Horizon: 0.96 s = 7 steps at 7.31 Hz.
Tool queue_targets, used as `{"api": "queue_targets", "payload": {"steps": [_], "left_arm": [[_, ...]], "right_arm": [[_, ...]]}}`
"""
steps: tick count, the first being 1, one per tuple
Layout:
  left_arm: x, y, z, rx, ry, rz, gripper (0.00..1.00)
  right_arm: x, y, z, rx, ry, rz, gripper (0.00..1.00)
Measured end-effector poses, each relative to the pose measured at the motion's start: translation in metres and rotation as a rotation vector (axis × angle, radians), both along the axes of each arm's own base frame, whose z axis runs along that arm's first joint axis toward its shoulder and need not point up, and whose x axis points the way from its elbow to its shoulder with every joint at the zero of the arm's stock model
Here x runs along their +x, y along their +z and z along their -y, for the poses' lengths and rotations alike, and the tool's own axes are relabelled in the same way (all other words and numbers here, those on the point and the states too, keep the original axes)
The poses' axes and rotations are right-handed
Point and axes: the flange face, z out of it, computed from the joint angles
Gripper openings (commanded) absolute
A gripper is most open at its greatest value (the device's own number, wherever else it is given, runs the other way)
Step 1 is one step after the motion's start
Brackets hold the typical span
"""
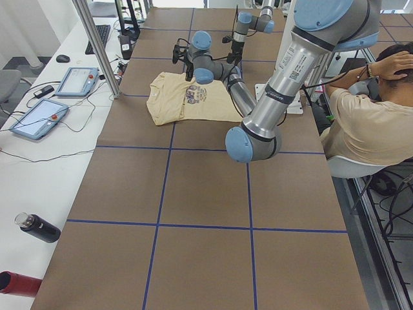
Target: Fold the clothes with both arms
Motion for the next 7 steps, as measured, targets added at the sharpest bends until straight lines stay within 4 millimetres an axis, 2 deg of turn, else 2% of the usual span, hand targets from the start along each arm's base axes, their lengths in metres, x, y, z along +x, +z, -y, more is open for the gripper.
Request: {"api": "queue_targets", "payload": {"steps": [3, 6, 7], "left_arm": [[0.001, 0.0024, 0.0004, -0.003, 0.0, 0.002, 0.86], [0.0014, 0.0028, 0.0, -0.005, 0.0, 0.002, 0.86], [0.0015, 0.003, 0.0001, -0.007, -0.001, 0.001, 0.86]], "right_arm": [[-0.0078, -0.0033, -0.0075, -0.009, -0.005, 0.008, 0.91], [-0.0101, -0.0006, -0.0078, -0.011, -0.006, 0.001, 0.77], [-0.0113, 0.0018, -0.0079, -0.011, -0.006, -0.004, 0.77]]}}
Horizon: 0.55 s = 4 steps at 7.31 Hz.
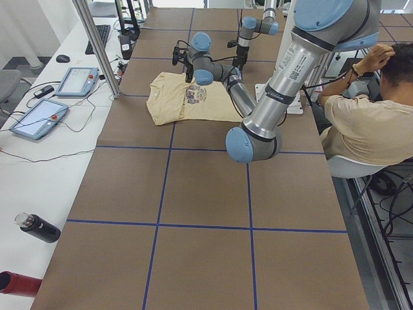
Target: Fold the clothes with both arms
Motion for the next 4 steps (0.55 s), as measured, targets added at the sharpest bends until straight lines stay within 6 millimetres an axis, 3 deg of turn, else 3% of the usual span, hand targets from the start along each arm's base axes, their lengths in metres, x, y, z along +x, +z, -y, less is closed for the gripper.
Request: {"api": "queue_targets", "payload": {"steps": [2, 4], "left_arm": [[0.0017, 0.0013, -0.0005, -0.004, 0.001, 0.001, 0.86], [0.0024, 0.0015, -0.0012, -0.005, 0.002, 0.001, 0.86]], "right_arm": [[-0.0026, 0.0038, -0.0003, -0.001, -0.002, -0.008, 0.57], [-0.0041, 0.0029, -0.0004, -0.002, -0.003, -0.006, 0.57]]}}
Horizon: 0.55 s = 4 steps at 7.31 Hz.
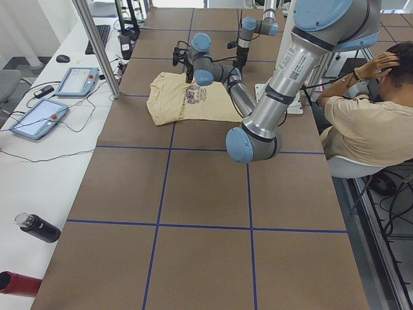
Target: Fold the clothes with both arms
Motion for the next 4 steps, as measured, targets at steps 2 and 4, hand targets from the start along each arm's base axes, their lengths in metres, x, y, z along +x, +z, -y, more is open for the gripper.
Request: {"api": "queue_targets", "payload": {"steps": [2, 4], "left_arm": [[0.0011, 0.0006, -0.0002, 0.001, 0.001, 0.002, 0.86], [0.0016, 0.0017, -0.0001, 0.0, 0.001, 0.003, 0.86]], "right_arm": [[-0.002, -0.0041, 0.0003, 0.001, 0.0, 0.008, 0.46], [-0.0024, -0.0053, 0.0004, -0.003, 0.003, 0.012, 0.0]]}}
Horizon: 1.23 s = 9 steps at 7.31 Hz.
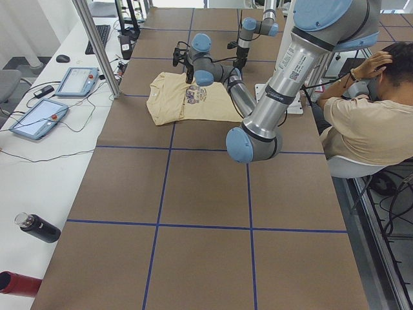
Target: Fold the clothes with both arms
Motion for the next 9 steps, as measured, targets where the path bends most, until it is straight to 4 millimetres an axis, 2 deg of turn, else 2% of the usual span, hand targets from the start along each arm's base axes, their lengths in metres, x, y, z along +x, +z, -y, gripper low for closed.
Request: {"api": "queue_targets", "payload": {"steps": [2, 3, 4, 6, 9], "left_arm": [[0.0001, -0.0002, 0.0, 0.0, 0.0, 0.0, 0.86], [0.0001, -0.0004, 0.0, 0.0, 0.0, -0.001, 0.86], [0.0001, -0.0005, 0.0, -0.001, 0.0, -0.001, 0.86], [0.0002, -0.0004, 0.0002, -0.001, 0.0, -0.001, 0.86], [0.0005, 0.0009, 0.0005, -0.003, -0.001, 0.001, 0.86]], "right_arm": [[0.0006, -0.0009, 0.0002, -0.005, 0.004, 0.003, 0.0], [0.0021, -0.0022, 0.001, -0.006, 0.005, 0.006, 0.29], [0.0045, -0.0027, 0.0018, -0.007, 0.006, 0.007, 0.65], [0.0056, 0.004, 0.0003, -0.009, 0.002, -0.01, 0.74], [0.0005, 0.0038, -0.004, -0.015, -0.007, -0.044, 0.75]]}}
